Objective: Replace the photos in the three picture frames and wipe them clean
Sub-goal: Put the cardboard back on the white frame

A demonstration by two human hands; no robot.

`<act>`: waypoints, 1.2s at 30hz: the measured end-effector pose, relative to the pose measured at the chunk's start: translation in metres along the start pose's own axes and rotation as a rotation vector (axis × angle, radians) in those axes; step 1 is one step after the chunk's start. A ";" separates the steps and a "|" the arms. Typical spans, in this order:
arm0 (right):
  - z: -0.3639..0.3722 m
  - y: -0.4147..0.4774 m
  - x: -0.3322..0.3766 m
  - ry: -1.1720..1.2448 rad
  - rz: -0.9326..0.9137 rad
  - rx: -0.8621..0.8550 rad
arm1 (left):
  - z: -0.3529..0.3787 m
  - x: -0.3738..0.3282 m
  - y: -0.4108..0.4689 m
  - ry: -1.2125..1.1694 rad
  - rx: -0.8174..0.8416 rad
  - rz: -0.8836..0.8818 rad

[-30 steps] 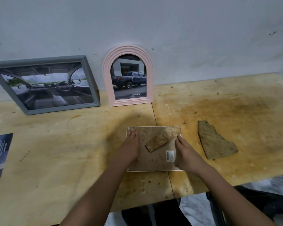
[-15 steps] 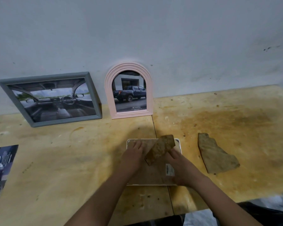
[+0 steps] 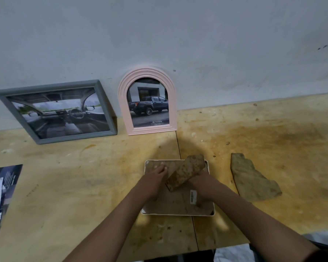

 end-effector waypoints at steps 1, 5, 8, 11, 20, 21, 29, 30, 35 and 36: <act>0.001 0.000 0.000 0.032 0.000 0.008 | 0.000 0.000 0.000 -0.006 -0.003 0.007; 0.001 -0.011 0.003 0.111 0.012 0.001 | 0.000 -0.004 0.001 0.021 0.028 0.007; 0.009 -0.022 0.004 0.130 0.017 -0.032 | 0.002 -0.002 0.005 -0.015 0.105 -0.009; 0.016 -0.026 -0.001 0.107 0.002 -0.052 | 0.008 0.001 0.007 -0.056 0.113 -0.013; 0.015 -0.026 -0.008 0.126 0.050 -0.114 | 0.023 -0.003 0.014 0.030 -0.016 -0.069; 0.015 -0.026 -0.008 0.115 0.038 -0.122 | 0.022 -0.004 0.013 0.038 -0.016 -0.073; 0.024 -0.038 0.001 0.227 -0.012 -0.144 | 0.011 -0.001 0.004 -0.144 0.133 -0.052; 0.028 -0.039 0.004 0.291 0.006 -0.168 | 0.010 0.000 0.002 -0.177 0.147 -0.046; 0.052 -0.037 0.017 0.459 0.151 -0.396 | 0.020 -0.007 0.000 -0.118 0.068 -0.069; 0.054 -0.036 0.017 0.497 0.154 -0.410 | 0.021 -0.007 -0.001 -0.122 0.057 -0.064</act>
Point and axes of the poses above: each hand's wrist, its own y-axis towards the middle knuckle, its own z-axis out of the palm, x = y × z, the point moved 1 cm from there along y, towards the middle knuckle, and after that the axes turned 3 degrees about -z, right-handed, at the moved point
